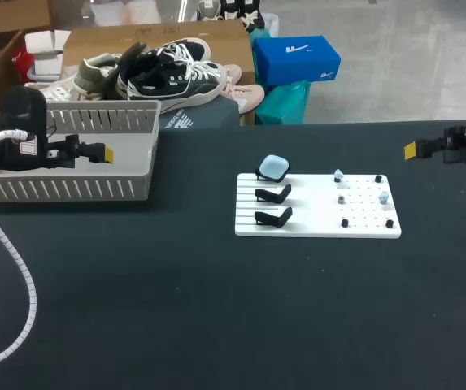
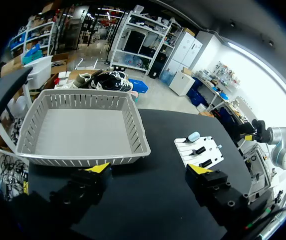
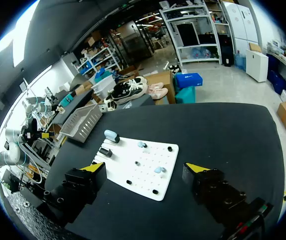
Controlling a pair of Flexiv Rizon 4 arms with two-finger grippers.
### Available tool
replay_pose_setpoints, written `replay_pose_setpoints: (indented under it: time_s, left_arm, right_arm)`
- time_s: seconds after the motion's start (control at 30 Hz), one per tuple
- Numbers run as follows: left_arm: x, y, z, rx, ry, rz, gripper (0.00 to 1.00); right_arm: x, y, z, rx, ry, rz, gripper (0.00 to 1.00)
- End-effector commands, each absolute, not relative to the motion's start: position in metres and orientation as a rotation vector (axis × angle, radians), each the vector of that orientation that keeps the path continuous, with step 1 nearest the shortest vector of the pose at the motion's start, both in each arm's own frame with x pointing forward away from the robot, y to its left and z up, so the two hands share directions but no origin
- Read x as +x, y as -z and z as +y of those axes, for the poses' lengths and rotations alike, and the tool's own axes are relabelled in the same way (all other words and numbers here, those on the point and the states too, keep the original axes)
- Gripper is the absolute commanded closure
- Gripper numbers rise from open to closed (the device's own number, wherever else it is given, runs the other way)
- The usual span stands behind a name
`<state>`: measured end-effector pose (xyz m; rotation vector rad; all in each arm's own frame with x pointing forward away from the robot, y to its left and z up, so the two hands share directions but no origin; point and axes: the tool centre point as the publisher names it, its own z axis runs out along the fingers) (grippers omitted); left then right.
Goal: Pick up each earbud case from the left stands, insert the matching earbuds, close the lid, and place the case in the box.
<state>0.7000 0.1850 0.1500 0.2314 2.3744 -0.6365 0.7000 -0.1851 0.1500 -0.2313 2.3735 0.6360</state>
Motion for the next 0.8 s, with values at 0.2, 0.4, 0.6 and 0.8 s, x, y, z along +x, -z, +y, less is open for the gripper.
replay_pose_setpoints:
  time_s: [0.2,0.4,0.6,0.8]
  left_arm:
    - [0.7,-0.15,0.185,0.231,0.636,2.374,0.0]
    - [0.7017,-0.1491,0.1852,0.239,0.642,2.376,0.0]
    - [0.7061,-0.1514,0.1848,0.281,0.656,2.366,0.0]
    - [0.7036,-0.1533,0.1815,0.371,0.689,2.349,0.0]
  right_arm:
    - [0.7,-0.15,-0.1851,-0.231,-0.636,2.374,0.0]
    - [0.7,-0.15,-0.1851,-0.231,-0.636,2.374,0.0]
    - [0.7,-0.15,-0.1851,-0.231,-0.636,2.374,0.0]
    - [0.7,-0.15,-0.1851,-0.231,-0.636,2.374,0.0]
